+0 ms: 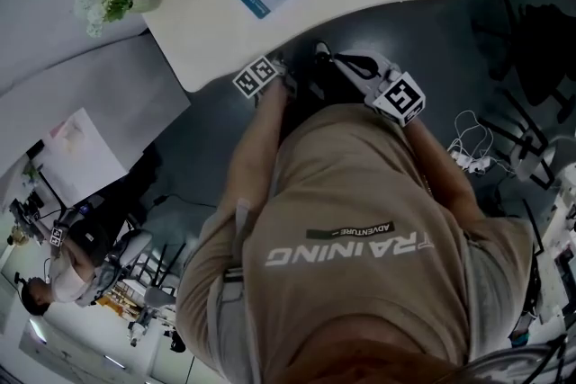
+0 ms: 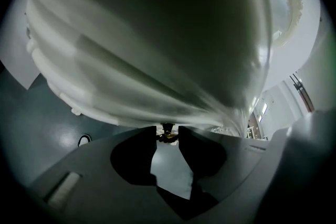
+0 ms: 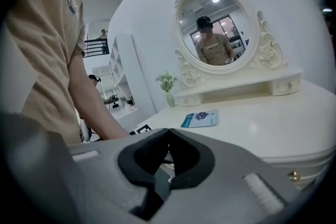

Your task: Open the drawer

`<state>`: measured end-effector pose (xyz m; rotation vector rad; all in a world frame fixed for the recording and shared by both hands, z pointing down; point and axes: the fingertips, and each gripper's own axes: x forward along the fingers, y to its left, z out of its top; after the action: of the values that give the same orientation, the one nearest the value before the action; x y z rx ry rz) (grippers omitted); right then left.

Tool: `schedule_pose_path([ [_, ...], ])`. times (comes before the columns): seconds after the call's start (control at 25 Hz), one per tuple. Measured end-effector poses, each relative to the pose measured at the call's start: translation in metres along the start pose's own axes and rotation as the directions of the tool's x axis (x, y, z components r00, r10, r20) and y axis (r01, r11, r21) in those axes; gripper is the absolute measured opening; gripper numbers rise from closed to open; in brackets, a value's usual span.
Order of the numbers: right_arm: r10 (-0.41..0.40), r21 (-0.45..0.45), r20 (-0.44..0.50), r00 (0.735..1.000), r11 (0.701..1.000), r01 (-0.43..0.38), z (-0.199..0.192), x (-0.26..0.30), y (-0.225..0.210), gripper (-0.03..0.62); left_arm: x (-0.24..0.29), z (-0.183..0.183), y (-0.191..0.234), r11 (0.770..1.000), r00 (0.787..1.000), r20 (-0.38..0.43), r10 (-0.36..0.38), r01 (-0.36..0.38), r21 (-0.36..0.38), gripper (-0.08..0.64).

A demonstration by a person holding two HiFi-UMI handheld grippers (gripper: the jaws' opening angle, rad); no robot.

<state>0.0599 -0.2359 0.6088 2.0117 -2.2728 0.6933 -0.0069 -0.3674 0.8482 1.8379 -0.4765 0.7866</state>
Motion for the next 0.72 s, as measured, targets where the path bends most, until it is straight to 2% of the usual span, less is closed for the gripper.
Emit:
schedule_pose_path([
  [0.2,-0.012,0.029,0.003,1.000,1.000,0.012,-0.006,0.002,0.005,-0.006,-0.006,-0.016,0.003,1.000,0.999,-0.040,-0.008,0.008,0.014,0.133],
  [0.4,-0.067,0.026,0.005,0.998,0.997,0.067,-0.007,-0.004,0.014,-0.006,-0.011,-0.028,0.003,0.999,0.999,-0.041,-0.023,0.024,0.022,0.133],
  [0.72,-0.170,-0.017,-0.061,0.984,0.985,0.169,-0.002,-0.019,0.069,-0.006,-0.034,-0.045,0.017,0.998,0.997,-0.065,-0.045,0.047,0.034,0.133],
])
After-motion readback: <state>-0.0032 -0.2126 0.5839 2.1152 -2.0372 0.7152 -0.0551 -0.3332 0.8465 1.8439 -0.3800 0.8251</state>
